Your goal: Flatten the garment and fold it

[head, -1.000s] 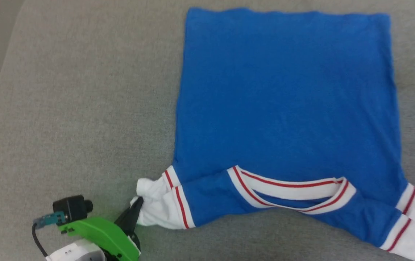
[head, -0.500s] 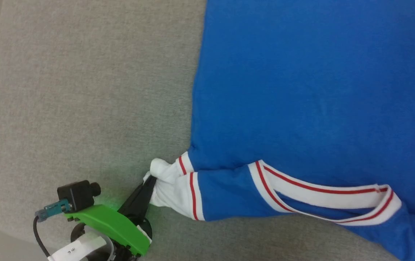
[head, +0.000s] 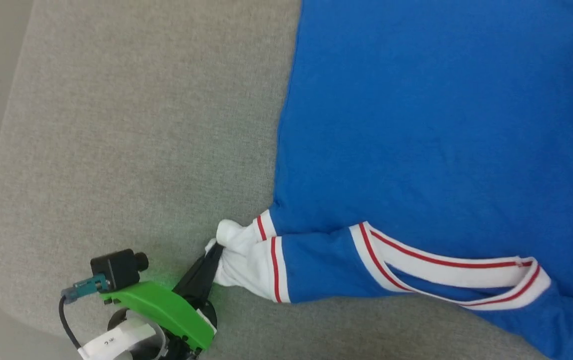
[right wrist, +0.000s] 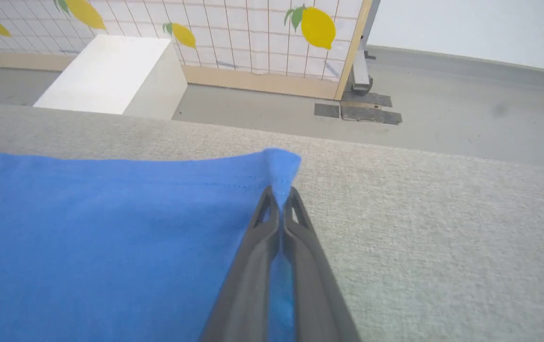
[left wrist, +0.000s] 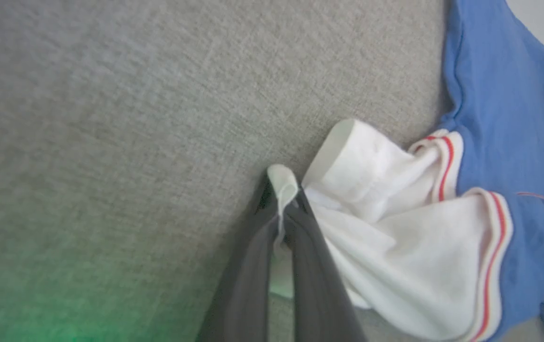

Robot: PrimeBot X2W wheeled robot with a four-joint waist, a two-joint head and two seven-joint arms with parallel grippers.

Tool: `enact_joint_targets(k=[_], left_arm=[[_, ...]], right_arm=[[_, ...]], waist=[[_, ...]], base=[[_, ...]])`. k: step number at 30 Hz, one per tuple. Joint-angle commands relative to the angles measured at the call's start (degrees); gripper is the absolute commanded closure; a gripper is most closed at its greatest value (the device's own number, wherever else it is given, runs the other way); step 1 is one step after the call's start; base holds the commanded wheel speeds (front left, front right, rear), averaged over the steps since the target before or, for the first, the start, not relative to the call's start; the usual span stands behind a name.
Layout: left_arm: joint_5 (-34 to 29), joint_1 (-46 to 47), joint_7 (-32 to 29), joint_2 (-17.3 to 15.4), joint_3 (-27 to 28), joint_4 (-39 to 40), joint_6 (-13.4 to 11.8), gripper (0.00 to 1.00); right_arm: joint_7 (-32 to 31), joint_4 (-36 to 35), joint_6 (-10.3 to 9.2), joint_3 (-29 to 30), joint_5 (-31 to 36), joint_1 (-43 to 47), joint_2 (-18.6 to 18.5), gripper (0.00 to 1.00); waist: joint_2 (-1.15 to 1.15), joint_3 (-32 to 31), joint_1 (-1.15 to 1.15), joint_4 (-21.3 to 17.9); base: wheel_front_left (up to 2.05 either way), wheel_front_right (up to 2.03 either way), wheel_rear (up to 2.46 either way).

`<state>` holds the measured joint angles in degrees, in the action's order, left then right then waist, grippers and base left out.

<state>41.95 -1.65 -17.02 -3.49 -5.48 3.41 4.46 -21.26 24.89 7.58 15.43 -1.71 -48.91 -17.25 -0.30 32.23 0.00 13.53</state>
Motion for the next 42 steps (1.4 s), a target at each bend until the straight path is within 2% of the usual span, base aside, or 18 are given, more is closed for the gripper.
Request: enact_joint_targets(k=[1,5,7,14,20,25,31,36,37,39,40,42], left_arm=[[-0.4,-0.7,-1.5,-0.7,0.8,-6.0,-3.8,1.0],[-0.2,-2.9,-1.9,-1.4,1.4,-6.0,-4.5,1.0],[-0.2,-4.3,-2.4,-1.9,1.6,-5.7,-4.9,1.0],[-0.1,-8.2,-4.3,-3.2,1.9,-3.9,-6.2,1.0],[0.2,-10.5,-5.5,-3.6,1.8,-2.2,-7.0,1.0],[0.2,-11.7,-5.9,-4.1,2.0,-1.0,-7.6,1.0],[0.2,-12.0,-6.2,-4.4,1.9,0.0,-7.9,1.0],[0.3,-11.5,-6.5,-4.5,1.7,0.4,-7.9,1.0],[0.3,-11.5,-6.5,-4.5,1.7,0.5,-7.9,1.0],[0.3,-11.4,-6.6,-4.6,1.6,0.5,-8.0,1.0],[0.3,-11.3,-6.6,-4.6,1.6,0.5,-8.1,1.0],[0.3,-11.2,-6.6,-4.6,1.6,0.5,-8.1,1.0]], right_arm=[[3.4,-0.7,-0.09,0.8,-0.9,3.2,0.1,1.0],[10.9,-2.6,-0.09,3.4,-2.3,11.8,1.6,1.0],[12.8,-3.7,-0.09,4.9,-2.3,16.2,2.5,1.0],[12.8,-9.3,-0.09,11.6,-1.0,30.5,6.7,1.0],[5.4,-13.0,-0.09,18.1,-0.3,40.0,11.0,1.0],[-5.6,-12.6,-0.09,21.4,1.2,45.3,13.2,1.0],[-16.7,-9.6,-0.09,22.2,0.1,47.3,14.2,1.0],[-19.5,-8.8,-0.09,21.0,-2.8,47.0,14.3,1.0],[-18.8,-9.3,-0.09,20.7,-3.3,46.8,14.3,0.92],[-17.0,-10.7,-0.09,19.9,-3.6,46.4,14.4,0.23],[-15.5,-11.8,-0.09,19.3,-3.6,45.9,14.4,0.0],[-11.6,-13.9,-0.09,18.0,-4.1,44.6,14.4,0.0]], waist=[[0.3,-5.2,0.0,-1.2],[0.3,-11.2,0.0,-3.1],[0.3,-14.1,0.0,-4.3],[0.3,-21.7,0.0,-8.0],[0.3,-24.9,0.0,-10.2],[0.3,-25.6,0.0,-11.5],[0.3,-25.3,0.0,-11.8],[0.3,-24.8,0.0,-11.5],[0.3,-24.7,0.0,-11.4],[0.3,-24.7,0.0,-11.3],[0.3,-24.6,0.0,-11.2],[0.3,-24.7,0.0,-11.0]], base=[[0.0,0.0,0.0],[0.0,0.0,0.0],[0.0,0.0,0.0],[0.0,0.0,0.0],[0.0,0.0,0.0],[0.0,0.0,0.0],[0.0,0.0,0.0],[0.0,0.0,0.0],[0.0,0.0,0.0],[0.0,0.0,0.0],[0.0,0.0,0.0],[0.0,0.0,0.0]])
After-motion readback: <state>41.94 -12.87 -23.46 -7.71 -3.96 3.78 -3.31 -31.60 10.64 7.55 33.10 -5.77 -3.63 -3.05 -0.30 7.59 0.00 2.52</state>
